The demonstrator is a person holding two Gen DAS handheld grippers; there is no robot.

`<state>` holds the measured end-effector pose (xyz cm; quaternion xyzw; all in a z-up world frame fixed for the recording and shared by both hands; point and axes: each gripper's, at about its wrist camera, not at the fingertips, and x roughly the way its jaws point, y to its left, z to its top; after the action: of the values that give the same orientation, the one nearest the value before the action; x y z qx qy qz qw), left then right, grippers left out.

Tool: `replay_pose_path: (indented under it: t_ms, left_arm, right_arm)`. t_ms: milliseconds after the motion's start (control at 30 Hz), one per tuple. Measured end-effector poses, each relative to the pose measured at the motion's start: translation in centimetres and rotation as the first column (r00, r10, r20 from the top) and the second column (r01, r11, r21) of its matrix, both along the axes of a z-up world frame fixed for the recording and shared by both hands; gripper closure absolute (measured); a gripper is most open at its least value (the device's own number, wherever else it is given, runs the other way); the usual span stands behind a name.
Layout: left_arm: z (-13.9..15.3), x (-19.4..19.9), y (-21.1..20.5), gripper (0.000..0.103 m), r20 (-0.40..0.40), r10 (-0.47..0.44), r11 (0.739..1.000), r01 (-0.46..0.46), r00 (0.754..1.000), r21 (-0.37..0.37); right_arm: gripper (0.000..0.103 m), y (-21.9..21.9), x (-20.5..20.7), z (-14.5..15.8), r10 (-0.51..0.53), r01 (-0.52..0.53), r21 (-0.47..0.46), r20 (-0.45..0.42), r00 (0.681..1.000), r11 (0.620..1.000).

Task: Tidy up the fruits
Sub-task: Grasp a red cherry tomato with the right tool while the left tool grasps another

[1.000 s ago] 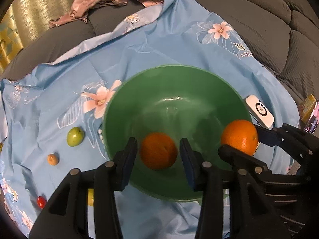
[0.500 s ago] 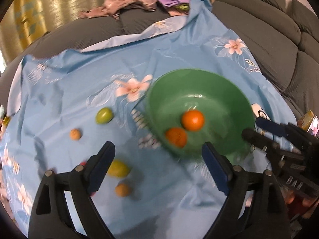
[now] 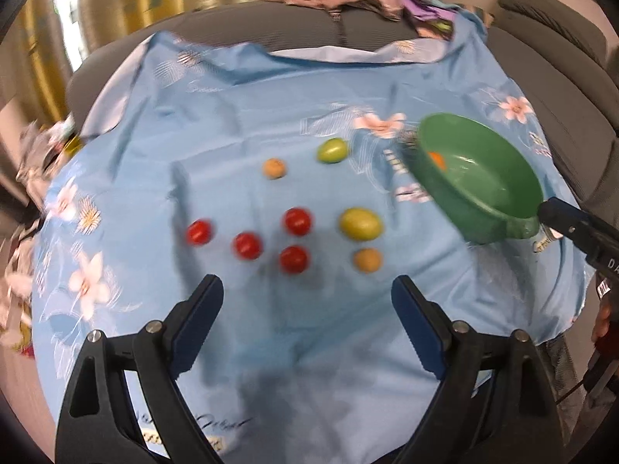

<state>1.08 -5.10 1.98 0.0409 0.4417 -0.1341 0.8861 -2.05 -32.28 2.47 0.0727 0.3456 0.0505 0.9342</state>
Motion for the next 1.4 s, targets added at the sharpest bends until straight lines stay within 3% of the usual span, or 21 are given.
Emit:
replay_pose_path:
  t_ms: [233, 567, 767, 933, 1300, 1400]
  left_arm:
    - [-1.8, -1.6, 3.2, 0.014, -0.043, 0.052, 0.998, -0.053, 0.998, -0.037]
    - [-3.9, -1.9, 5.0, 0.014, -0.088, 0.041, 0.994, -0.050, 0.995, -0.100]
    - [-4.5, -0.8, 5.9, 0.016, -0.094, 0.045, 0.990, -0.057, 0.995, -0.127]
    - [-4.5, 0.2, 6.6, 0.018, -0.082, 0.047, 0.988, -0.058, 0.996, -0.144]
    - [-4.5, 2.0, 8.0, 0.020, -0.070, 0.059, 0.988, -0.068, 0.996, -0.138]
    - [-4.7, 2.7, 8.0, 0.021, -0.071, 0.055, 0.989, -0.064, 0.996, -0.134]
  right_arm:
    - [0.054, 2.9, 0.4, -0.2, 0.082, -0.082, -0.007, -0.019, 0.996, 0.997]
    - [0.054, 7.8, 2.1, -2.5, 0.209, -0.211, -0.007, -0.102, 0.972, 0.977]
    - [0.054, 10.7, 3.6, -4.0, 0.309, -0.308, 0.028, -0.146, 0.940, 0.951]
    - [0.054, 13.8, 5.2, -4.8, 0.387, -0.391, 0.003, -0.160, 0.908, 0.920]
    - [0.054, 18.1, 11.1, -8.2, 0.429, -0.454, -0.033, -0.270, 0.862, 0.890]
    - [0.060, 18.6, 11.8, -8.6, 0.432, -0.462, -0.046, -0.285, 0.856, 0.885]
